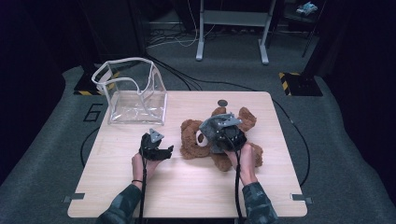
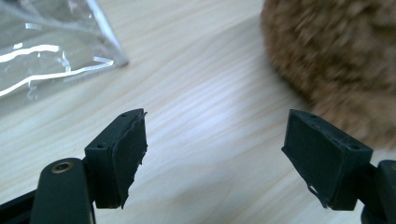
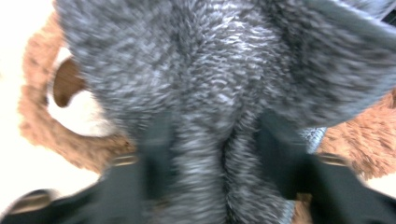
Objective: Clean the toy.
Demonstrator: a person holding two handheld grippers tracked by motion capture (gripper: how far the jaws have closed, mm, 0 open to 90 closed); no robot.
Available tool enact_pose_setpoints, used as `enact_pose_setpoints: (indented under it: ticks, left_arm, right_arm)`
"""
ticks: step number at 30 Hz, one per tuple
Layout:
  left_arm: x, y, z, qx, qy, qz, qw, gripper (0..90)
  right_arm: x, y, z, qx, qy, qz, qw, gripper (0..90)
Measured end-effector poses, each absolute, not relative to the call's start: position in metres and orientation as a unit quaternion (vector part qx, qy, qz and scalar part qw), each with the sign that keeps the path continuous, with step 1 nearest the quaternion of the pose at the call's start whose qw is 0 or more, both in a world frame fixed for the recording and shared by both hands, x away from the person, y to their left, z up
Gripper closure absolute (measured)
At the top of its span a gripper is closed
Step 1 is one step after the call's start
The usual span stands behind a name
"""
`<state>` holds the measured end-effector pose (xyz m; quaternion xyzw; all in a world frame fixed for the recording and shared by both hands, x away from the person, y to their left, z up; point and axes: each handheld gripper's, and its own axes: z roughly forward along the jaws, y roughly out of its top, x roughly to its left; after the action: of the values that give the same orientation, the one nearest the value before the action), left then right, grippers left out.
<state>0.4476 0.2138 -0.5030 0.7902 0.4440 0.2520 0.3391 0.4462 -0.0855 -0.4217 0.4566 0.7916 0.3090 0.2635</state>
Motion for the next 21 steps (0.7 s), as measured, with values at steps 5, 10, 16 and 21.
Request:
enact_pose_setpoints:
  ticks: [5, 10, 16, 21]
  left_arm:
    - [0.452, 0.218, -0.512, 0.788, 0.457, 0.239, 0.336, 18.0]
    - [0.455, 0.22, -0.52, 0.796, 0.459, 0.229, 0.321, 16.1]
    - [0.453, 0.225, -0.529, 0.783, 0.469, 0.219, 0.345, 15.8]
    - [0.453, 0.227, -0.528, 0.791, 0.46, 0.215, 0.341, 15.3]
  right_arm:
    - [0.444, -0.086, -0.409, 0.45, 0.788, 0.331, 0.258, 71.6]
    - [0.448, -0.079, -0.395, 0.444, 0.786, 0.356, 0.241, 71.5]
    - [0.463, -0.063, -0.394, 0.443, 0.794, 0.36, 0.21, 71.4]
    - [0.464, -0.059, -0.392, 0.438, 0.793, 0.379, 0.191, 71.3]
